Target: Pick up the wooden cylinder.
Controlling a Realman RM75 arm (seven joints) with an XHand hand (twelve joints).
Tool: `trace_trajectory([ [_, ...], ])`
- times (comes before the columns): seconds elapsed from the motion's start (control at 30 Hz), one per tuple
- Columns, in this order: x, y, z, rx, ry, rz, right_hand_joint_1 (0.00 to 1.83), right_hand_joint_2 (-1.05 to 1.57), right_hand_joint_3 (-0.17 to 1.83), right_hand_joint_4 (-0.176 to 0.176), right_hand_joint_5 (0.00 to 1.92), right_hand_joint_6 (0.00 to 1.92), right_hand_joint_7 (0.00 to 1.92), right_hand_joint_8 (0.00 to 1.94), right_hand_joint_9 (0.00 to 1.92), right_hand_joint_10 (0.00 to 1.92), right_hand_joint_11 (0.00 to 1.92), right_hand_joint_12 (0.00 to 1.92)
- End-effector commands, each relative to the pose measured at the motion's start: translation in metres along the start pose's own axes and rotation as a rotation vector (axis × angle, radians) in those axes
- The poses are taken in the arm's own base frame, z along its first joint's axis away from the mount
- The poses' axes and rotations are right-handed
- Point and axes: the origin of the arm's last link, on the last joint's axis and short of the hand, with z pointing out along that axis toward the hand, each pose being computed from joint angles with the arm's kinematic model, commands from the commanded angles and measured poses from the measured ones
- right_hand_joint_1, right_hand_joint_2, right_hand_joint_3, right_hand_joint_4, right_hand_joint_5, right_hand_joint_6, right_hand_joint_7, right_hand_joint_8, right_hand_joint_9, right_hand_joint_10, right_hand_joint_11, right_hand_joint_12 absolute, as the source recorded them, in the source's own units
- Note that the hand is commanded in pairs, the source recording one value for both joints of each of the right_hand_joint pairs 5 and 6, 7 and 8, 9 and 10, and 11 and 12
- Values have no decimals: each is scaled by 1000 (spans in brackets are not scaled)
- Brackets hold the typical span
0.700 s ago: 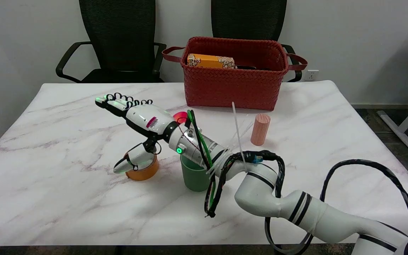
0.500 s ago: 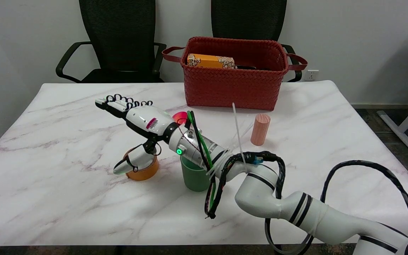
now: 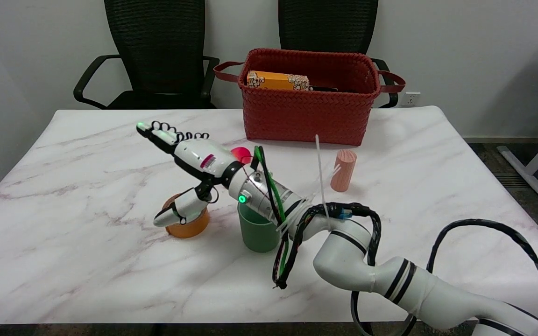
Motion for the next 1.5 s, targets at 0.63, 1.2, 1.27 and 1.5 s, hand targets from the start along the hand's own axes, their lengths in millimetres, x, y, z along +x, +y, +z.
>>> trace_trajectory([
  [0.63,107,110,-82,-259,505,213,1010,692,27,0,0,0,83,83,222,222,392,392],
  [1.2,138,170,-151,-328,808,363,911,743,-175,0,0,0,22,22,188,188,326,326],
  [1.27,138,177,-161,-336,863,383,908,742,-175,0,0,0,25,25,196,196,357,357],
  [1.5,134,185,-174,-359,907,415,901,747,-175,0,0,0,35,35,222,222,409,409],
])
